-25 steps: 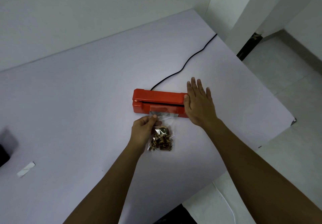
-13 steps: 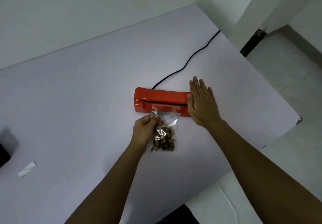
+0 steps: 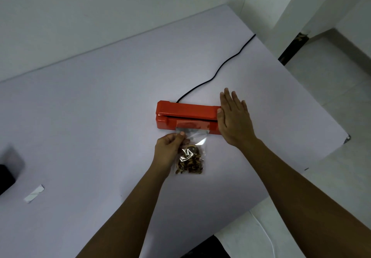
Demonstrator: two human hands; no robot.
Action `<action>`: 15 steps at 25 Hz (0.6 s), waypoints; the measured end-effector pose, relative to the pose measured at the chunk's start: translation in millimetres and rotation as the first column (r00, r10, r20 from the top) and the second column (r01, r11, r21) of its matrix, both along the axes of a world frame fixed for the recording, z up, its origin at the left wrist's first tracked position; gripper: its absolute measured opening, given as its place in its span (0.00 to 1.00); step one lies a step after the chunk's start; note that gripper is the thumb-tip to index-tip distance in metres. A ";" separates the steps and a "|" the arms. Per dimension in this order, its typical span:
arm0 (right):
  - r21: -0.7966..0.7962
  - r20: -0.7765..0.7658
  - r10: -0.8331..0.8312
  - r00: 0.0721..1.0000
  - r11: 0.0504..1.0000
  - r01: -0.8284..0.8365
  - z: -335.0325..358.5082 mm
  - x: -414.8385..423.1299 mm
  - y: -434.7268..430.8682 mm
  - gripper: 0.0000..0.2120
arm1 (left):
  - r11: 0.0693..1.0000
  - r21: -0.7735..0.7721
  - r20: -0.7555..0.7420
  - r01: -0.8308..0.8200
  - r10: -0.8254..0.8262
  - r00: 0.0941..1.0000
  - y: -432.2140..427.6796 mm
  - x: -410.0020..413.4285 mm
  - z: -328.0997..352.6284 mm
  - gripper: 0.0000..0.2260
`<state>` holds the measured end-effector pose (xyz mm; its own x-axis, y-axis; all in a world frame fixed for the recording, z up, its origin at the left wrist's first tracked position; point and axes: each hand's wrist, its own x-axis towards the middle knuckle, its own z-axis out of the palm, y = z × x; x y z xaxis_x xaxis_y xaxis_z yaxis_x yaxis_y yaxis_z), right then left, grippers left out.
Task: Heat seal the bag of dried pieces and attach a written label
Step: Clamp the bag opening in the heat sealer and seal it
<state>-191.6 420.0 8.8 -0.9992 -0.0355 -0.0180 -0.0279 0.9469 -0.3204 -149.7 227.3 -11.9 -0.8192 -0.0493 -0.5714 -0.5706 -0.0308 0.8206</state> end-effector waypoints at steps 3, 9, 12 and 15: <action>0.003 -0.001 0.001 1.000 1.000 -0.001 -1.0 -1.3 0.2 0.27 | 1.000 0.002 -0.002 -0.004 0.004 1.000 0.2 -1.2 -0.3 0.09; -0.012 -0.001 0.004 1.000 1.000 -0.004 -1.8 -3.0 0.8 0.27 | 1.000 0.017 -0.011 -0.017 0.017 1.000 0.2 -1.8 0.1 0.09; -0.020 -0.006 0.007 1.000 1.000 -0.007 -1.3 -3.2 0.7 0.27 | 1.000 0.012 -0.013 -0.019 0.019 1.000 0.4 -2.1 0.3 0.09; -0.036 -0.014 0.008 1.000 0.999 -0.008 -1.0 -2.6 0.7 0.27 | 1.000 0.014 -0.013 -0.015 0.015 1.000 0.9 -1.7 0.2 0.09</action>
<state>-194.2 420.6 7.8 -0.9990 -0.0439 -0.0023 -0.0402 0.9345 -0.3536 -151.4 228.2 -11.7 -0.8257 -0.0539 -0.5615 -0.5593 -0.0506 0.8274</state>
